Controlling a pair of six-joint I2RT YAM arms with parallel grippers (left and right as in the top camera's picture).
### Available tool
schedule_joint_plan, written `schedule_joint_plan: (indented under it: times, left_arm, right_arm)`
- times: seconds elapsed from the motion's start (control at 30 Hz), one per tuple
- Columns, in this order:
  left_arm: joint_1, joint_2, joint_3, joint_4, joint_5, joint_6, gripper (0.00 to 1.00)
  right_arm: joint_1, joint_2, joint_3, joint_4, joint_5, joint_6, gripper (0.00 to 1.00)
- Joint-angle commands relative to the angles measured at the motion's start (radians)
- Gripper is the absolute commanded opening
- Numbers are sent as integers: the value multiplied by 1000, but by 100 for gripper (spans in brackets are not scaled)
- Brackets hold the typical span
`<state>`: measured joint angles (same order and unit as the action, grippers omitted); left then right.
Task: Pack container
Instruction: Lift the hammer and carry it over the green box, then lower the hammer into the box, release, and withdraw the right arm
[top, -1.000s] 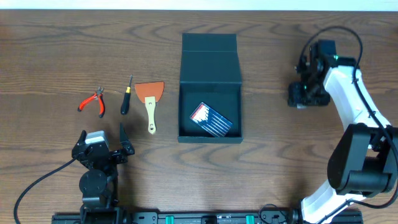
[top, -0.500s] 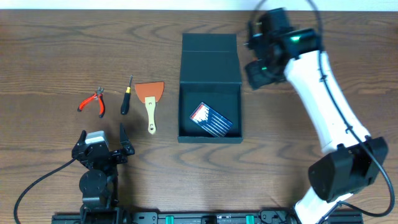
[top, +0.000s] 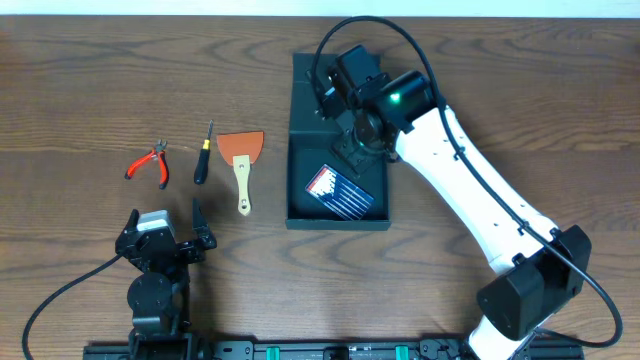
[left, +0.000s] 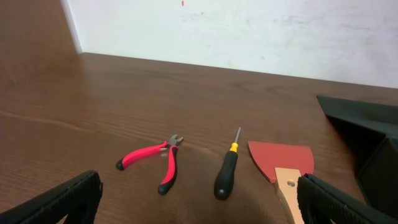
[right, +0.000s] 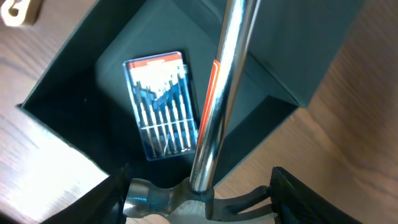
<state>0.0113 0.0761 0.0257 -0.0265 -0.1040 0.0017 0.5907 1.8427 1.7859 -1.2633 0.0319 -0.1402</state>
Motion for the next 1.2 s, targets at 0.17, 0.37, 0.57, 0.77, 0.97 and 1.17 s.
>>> schedule_joint_plan:
  times: [0.17,0.37,0.57,0.77,0.97,1.17]
  left_arm:
    - [3,-6,-22,-36,-11,13,99]
    - [3,-6,-22,-36,-11,13,99]
    - [3,-6,-22,-36,-11,13,99]
    - [3,-6,-22,-36,-11,13,99]
    - [3,-6,-22,-36,-11,13,98]
    - [3,-6,-22,-36,-11,13,98]
  right_arm:
    - [8,3,-166,34,-38,-77,49]
    - [8,3,-304,120,-52,-86,49]
    - [8,3,-365,168,-74,-86,49]
    - [8,3,-423,202,-74,-86,48]
    - [8,3,-452,232,-74,-85,54]
    - [8,3,-452,249,-74,-85,64]
